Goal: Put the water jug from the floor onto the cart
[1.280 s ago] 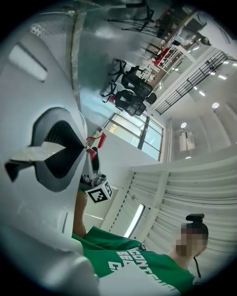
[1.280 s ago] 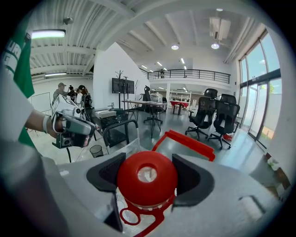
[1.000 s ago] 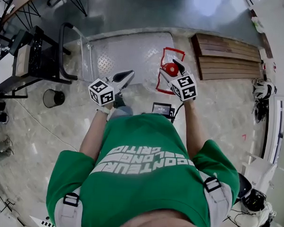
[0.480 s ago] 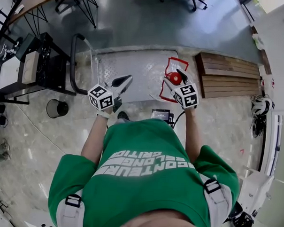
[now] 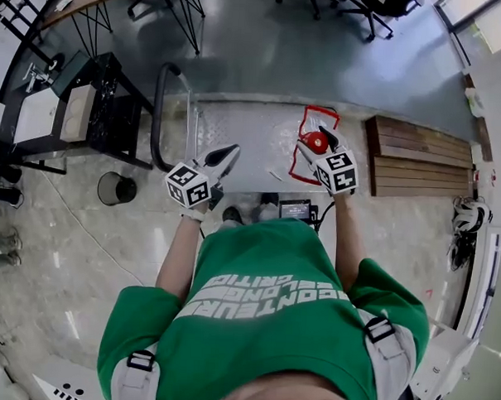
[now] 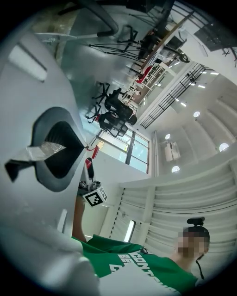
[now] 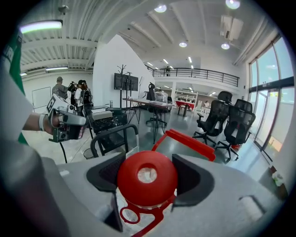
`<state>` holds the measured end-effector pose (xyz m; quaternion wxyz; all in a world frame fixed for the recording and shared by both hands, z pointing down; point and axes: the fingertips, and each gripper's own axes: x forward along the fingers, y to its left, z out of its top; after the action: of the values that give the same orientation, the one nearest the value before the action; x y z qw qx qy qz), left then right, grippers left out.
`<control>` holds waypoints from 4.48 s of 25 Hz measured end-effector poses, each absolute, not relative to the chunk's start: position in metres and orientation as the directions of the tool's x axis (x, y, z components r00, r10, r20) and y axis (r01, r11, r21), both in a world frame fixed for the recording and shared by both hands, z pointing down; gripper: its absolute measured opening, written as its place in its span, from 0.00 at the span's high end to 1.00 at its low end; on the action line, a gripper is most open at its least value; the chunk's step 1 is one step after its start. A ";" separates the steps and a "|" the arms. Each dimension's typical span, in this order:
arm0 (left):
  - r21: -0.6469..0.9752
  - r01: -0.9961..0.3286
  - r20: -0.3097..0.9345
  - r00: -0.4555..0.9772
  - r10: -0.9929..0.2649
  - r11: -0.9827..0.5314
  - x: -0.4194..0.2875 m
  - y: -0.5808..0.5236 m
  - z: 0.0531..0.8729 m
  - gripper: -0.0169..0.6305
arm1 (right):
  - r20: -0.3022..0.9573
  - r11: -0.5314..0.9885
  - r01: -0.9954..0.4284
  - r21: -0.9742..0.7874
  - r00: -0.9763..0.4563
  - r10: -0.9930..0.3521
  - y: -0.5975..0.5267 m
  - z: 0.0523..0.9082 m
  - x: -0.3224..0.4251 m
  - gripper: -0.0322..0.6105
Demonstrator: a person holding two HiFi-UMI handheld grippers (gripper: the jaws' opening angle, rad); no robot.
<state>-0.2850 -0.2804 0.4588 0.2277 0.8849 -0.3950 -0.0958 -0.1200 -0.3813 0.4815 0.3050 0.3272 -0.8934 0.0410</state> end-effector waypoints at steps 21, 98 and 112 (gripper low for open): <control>0.489 -0.732 0.169 0.613 -0.772 -0.474 -0.293 -0.387 0.496 0.96 | 0.603 0.876 -0.481 0.030 -0.690 -0.400 -0.502 0.541 -0.170 0.48; 0.552 -0.781 0.226 0.477 -0.850 -0.292 -0.282 -0.381 0.521 0.96 | 0.904 0.862 -0.499 0.092 -0.321 -0.282 -0.574 0.786 -0.129 0.50; 0.526 -0.714 0.103 0.593 -0.798 -0.463 -0.282 -0.330 0.495 0.96 | 0.644 0.820 -0.559 0.126 -0.582 -0.496 -0.489 0.589 -0.141 0.96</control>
<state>-0.2821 -0.3298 0.4946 0.2675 0.8515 -0.4441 -0.0790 -0.1410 -0.4887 0.5893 0.3475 0.2967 -0.8884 0.0452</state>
